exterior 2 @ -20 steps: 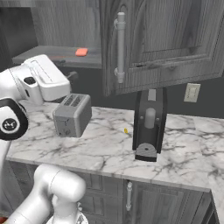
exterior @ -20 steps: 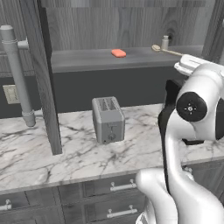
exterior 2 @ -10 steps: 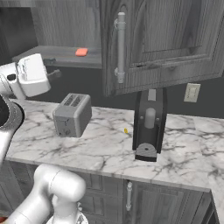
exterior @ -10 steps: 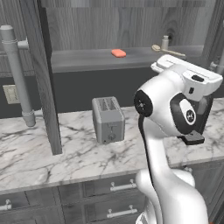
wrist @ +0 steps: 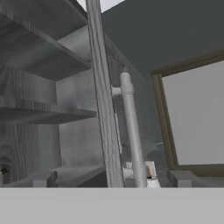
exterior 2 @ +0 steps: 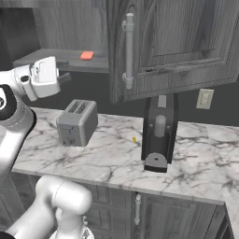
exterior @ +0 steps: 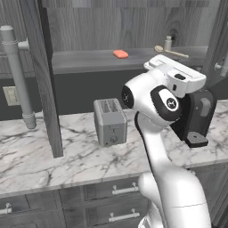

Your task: Pick the bar soap and dish brush from the cabinet and place them on the counter.

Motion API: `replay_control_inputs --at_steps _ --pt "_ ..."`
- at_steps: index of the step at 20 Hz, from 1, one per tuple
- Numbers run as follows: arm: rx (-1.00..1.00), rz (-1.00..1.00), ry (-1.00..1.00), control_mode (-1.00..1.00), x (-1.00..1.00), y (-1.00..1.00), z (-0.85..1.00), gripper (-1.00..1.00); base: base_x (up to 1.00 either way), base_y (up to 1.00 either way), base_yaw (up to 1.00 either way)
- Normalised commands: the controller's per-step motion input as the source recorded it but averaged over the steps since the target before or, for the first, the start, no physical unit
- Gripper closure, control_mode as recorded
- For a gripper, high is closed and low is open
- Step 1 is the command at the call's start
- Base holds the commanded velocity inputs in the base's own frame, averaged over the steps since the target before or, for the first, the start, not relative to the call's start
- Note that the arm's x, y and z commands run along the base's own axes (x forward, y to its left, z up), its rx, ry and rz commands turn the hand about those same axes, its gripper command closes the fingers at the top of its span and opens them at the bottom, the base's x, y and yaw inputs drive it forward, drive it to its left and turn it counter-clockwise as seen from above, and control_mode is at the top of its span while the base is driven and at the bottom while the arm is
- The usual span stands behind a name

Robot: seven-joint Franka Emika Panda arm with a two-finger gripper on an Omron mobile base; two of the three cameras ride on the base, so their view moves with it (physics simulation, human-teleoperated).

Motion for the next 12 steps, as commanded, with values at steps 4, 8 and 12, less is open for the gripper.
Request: replay_control_inputs --at_steps 4,8,12 --pt "0.0 -0.04 0.0 -1.0 0.59 -0.01 -0.08 -1.0 0.0 0.0 0.0" --pt "0.0 -0.01 0.02 -1.0 0.58 -0.09 -0.05 -1.0 0.0 0.0 0.0" --pt "0.0 -0.01 0.03 -1.0 0.41 -0.24 0.0 -1.0 0.0 0.0 0.0"
